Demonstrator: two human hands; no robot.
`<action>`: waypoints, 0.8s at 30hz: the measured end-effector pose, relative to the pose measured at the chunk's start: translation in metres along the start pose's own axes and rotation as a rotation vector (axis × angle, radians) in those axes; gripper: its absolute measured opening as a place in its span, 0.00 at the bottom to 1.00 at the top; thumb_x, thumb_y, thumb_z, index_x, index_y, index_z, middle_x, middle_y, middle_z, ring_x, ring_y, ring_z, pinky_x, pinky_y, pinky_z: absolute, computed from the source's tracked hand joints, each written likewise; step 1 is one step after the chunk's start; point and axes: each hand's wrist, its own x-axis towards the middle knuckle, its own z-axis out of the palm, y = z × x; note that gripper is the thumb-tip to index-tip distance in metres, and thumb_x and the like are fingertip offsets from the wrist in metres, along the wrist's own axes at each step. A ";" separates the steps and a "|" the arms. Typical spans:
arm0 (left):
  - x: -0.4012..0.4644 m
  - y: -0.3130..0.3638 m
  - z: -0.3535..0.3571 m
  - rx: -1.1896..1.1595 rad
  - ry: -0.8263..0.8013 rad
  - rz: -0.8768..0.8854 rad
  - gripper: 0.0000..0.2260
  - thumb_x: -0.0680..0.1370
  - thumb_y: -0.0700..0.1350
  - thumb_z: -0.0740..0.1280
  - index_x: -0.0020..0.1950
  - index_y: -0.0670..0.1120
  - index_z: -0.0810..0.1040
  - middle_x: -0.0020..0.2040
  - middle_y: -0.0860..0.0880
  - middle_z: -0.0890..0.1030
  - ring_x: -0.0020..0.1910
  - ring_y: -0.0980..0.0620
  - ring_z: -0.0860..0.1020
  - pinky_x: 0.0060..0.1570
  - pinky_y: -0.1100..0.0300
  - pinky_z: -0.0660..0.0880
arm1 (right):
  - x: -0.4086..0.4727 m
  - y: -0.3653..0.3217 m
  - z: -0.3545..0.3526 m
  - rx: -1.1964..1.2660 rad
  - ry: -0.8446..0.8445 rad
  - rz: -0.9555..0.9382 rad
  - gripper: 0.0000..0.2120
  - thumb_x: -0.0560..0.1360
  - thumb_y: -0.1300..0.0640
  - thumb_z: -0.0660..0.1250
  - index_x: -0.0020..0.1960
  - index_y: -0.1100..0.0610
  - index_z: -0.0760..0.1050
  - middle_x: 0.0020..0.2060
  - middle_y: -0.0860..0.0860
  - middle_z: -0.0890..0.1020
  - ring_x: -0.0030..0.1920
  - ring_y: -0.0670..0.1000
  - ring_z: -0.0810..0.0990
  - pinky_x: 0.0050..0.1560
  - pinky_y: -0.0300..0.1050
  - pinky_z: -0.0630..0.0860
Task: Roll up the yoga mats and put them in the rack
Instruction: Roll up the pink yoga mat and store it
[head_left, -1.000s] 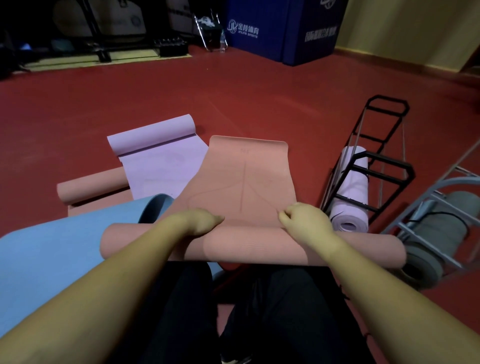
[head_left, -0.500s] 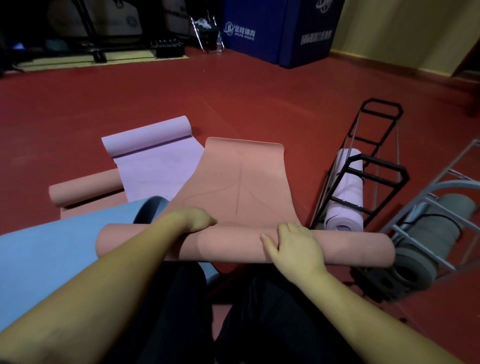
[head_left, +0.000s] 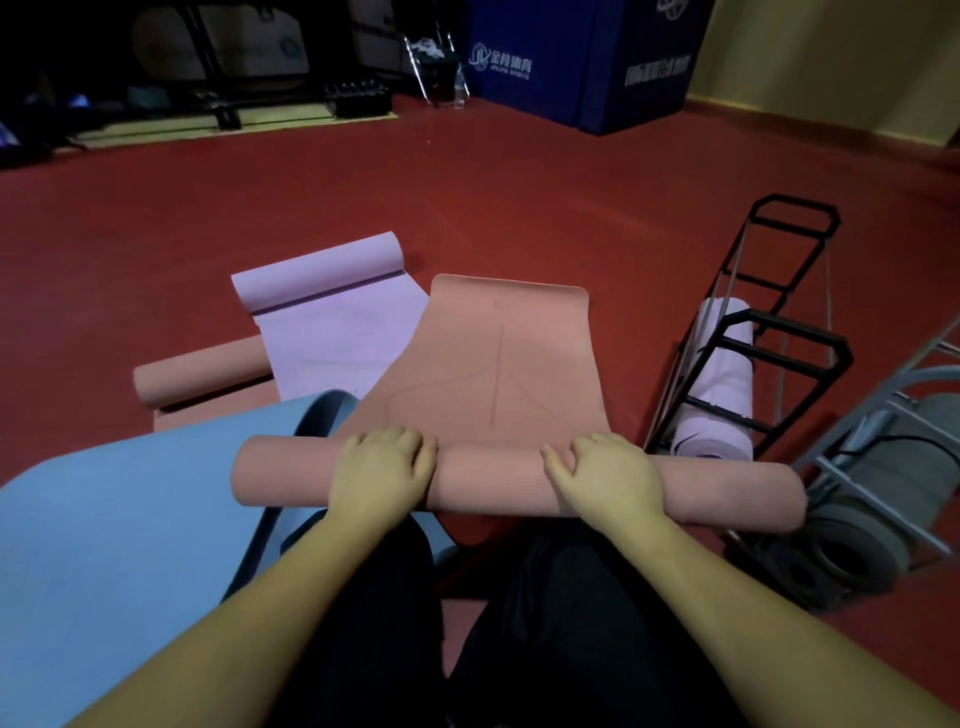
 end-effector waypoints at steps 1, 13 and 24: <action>-0.006 -0.005 0.004 0.041 0.032 0.044 0.20 0.79 0.55 0.53 0.40 0.48 0.79 0.39 0.50 0.81 0.41 0.45 0.79 0.45 0.51 0.71 | 0.003 0.000 -0.002 -0.013 -0.020 0.003 0.31 0.75 0.34 0.48 0.44 0.55 0.81 0.43 0.52 0.82 0.50 0.55 0.79 0.44 0.47 0.72; 0.005 -0.017 -0.014 0.050 -0.020 0.035 0.30 0.79 0.60 0.44 0.41 0.47 0.82 0.41 0.48 0.78 0.46 0.44 0.77 0.45 0.50 0.69 | 0.023 -0.002 -0.029 -0.020 -0.255 -0.052 0.30 0.78 0.34 0.48 0.46 0.54 0.80 0.46 0.53 0.82 0.50 0.57 0.80 0.41 0.46 0.68; 0.011 0.000 -0.044 -0.005 -0.335 -0.089 0.26 0.82 0.61 0.48 0.37 0.47 0.75 0.42 0.48 0.79 0.46 0.45 0.77 0.45 0.54 0.71 | 0.027 0.009 -0.055 0.037 -0.681 -0.047 0.32 0.81 0.37 0.47 0.58 0.60 0.79 0.60 0.62 0.78 0.55 0.59 0.76 0.50 0.45 0.66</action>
